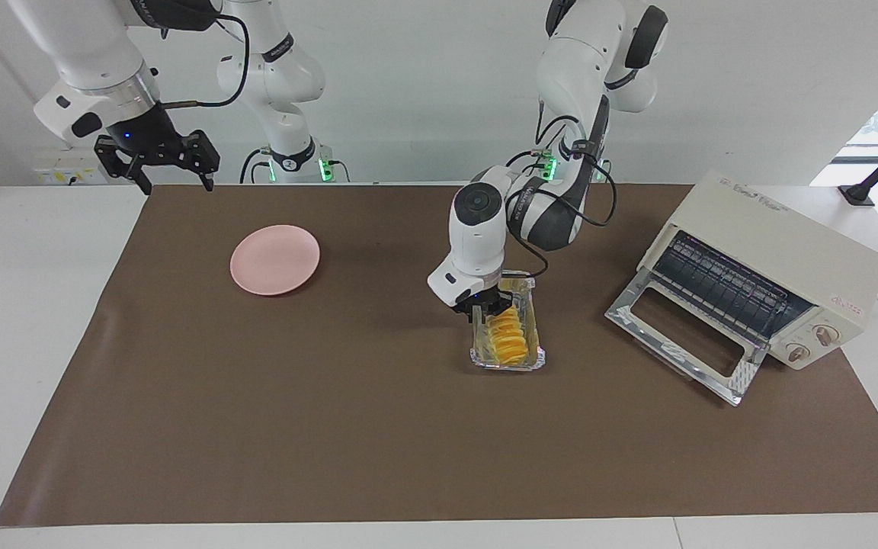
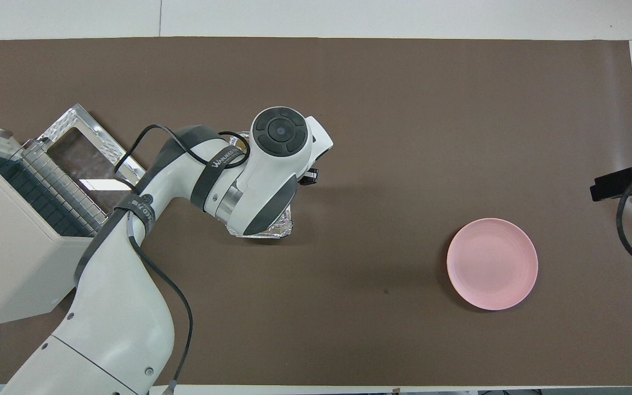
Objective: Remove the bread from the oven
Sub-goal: 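Pull the foil tray out of the oven onto the table, then release the tray with the left gripper while the right gripper reaches it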
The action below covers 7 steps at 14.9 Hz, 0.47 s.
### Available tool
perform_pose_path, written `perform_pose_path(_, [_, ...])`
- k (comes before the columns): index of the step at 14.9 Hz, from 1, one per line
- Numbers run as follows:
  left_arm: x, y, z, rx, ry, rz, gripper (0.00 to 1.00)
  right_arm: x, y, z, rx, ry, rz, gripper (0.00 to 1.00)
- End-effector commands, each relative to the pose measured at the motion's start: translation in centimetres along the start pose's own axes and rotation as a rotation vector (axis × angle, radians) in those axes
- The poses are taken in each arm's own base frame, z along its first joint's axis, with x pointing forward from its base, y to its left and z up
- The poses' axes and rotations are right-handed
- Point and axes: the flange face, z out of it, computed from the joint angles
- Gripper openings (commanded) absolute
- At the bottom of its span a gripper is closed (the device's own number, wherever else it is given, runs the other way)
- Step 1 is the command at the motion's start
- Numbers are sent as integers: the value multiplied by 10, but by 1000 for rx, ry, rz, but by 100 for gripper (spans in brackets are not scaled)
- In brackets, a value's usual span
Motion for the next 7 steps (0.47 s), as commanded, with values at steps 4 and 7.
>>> perform_pose_path(4, [5, -186, -131, -17, 39, -212, 100, 2, -39, 7, 5, 30, 11, 100])
perform_pose_path(7, [-18, -255, -175, -44, 1, -215, 100, 13, -84, 18, 4, 56, 32, 100])
